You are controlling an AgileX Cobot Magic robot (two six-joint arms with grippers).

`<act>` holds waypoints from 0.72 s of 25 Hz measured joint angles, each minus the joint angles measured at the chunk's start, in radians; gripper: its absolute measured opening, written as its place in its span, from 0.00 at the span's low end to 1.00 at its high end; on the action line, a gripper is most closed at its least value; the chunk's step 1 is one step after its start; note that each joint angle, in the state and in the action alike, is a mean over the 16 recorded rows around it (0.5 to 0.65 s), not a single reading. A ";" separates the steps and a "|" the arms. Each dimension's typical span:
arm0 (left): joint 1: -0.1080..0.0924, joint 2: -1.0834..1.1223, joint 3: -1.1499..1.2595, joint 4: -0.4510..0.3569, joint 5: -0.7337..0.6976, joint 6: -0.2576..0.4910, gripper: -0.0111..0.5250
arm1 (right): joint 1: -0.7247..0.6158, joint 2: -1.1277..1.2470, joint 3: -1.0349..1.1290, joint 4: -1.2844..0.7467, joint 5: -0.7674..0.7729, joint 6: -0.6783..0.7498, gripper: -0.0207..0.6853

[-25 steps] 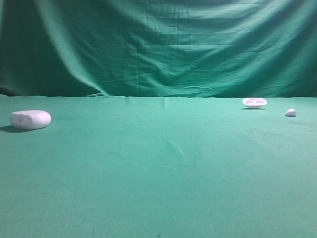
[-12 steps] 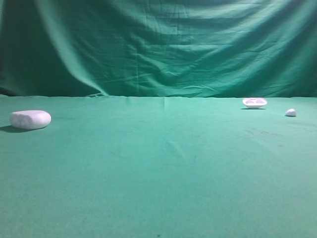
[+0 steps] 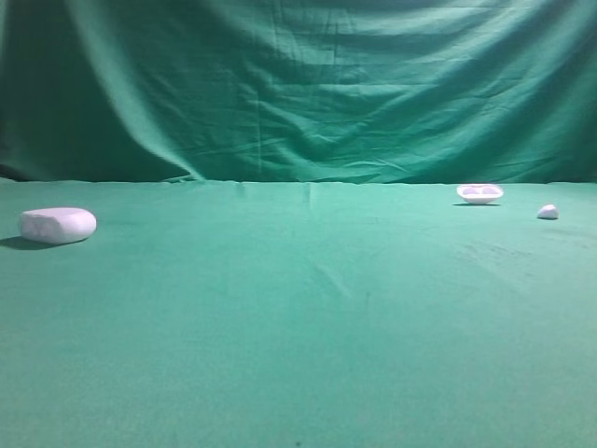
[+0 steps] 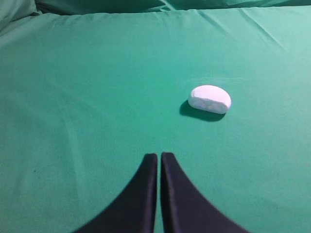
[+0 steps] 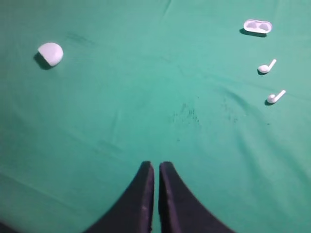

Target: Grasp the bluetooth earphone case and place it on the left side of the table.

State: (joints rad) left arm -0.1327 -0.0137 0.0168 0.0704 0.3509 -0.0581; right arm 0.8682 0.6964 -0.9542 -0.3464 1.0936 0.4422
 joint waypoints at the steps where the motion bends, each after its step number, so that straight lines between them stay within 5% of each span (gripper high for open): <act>1: 0.000 0.000 0.000 0.000 0.000 0.000 0.02 | 0.000 -0.028 0.030 0.000 -0.024 -0.001 0.03; 18: 0.000 0.000 0.000 0.000 0.000 0.000 0.02 | -0.012 -0.188 0.219 0.113 -0.212 -0.228 0.03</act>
State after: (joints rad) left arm -0.1327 -0.0137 0.0168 0.0704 0.3509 -0.0581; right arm 0.8566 0.5079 -0.7349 -0.2334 0.8811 0.2137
